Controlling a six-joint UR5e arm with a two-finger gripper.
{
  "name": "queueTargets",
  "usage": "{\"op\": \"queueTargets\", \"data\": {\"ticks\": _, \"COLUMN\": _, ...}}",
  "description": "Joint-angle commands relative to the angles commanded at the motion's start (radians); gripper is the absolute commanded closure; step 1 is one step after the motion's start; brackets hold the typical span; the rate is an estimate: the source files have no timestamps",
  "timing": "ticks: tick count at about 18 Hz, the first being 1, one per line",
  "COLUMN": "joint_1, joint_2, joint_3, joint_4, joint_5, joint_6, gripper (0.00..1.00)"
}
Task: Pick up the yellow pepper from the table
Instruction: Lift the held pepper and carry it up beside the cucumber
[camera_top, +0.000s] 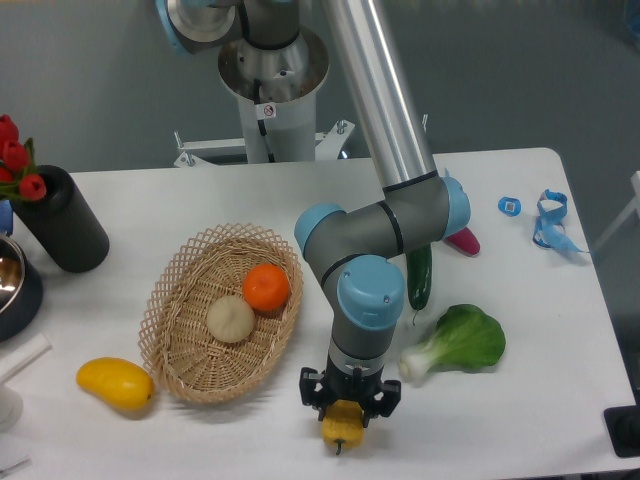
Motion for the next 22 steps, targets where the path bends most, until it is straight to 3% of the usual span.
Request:
{"op": "queueTargets", "data": {"ticks": 2, "joint_1": 0.002, "joint_2": 0.005, "joint_3": 0.002, "joint_4": 0.0, "joint_5": 0.0, "joint_6": 0.012, "gripper": 0.43}}
{"op": "queueTargets", "data": {"ticks": 4, "joint_1": 0.002, "joint_2": 0.011, "joint_3": -0.005, "joint_4": -0.003, "joint_5": 0.002, "joint_6": 0.026, "gripper": 0.52}}
{"op": "queueTargets", "data": {"ticks": 8, "joint_1": 0.002, "joint_2": 0.037, "joint_3": 0.001, "joint_4": -0.002, "joint_5": 0.058, "joint_6": 0.073, "gripper": 0.52}}
{"op": "queueTargets", "data": {"ticks": 12, "joint_1": 0.011, "joint_2": 0.104, "joint_3": 0.031, "joint_4": -0.003, "joint_5": 0.116, "joint_6": 0.147, "gripper": 0.52}}
{"op": "queueTargets", "data": {"ticks": 16, "joint_1": 0.066, "joint_2": 0.191, "joint_3": 0.054, "joint_4": -0.009, "joint_5": 0.118, "joint_6": 0.259, "gripper": 0.52}}
{"op": "queueTargets", "data": {"ticks": 18, "joint_1": 0.106, "joint_2": 0.265, "joint_3": 0.035, "joint_4": -0.026, "joint_5": 0.117, "joint_6": 0.317, "gripper": 0.52}}
{"op": "queueTargets", "data": {"ticks": 22, "joint_1": 0.17, "joint_2": 0.374, "joint_3": -0.004, "joint_4": -0.153, "joint_5": 0.098, "joint_6": 0.417, "gripper": 0.52}}
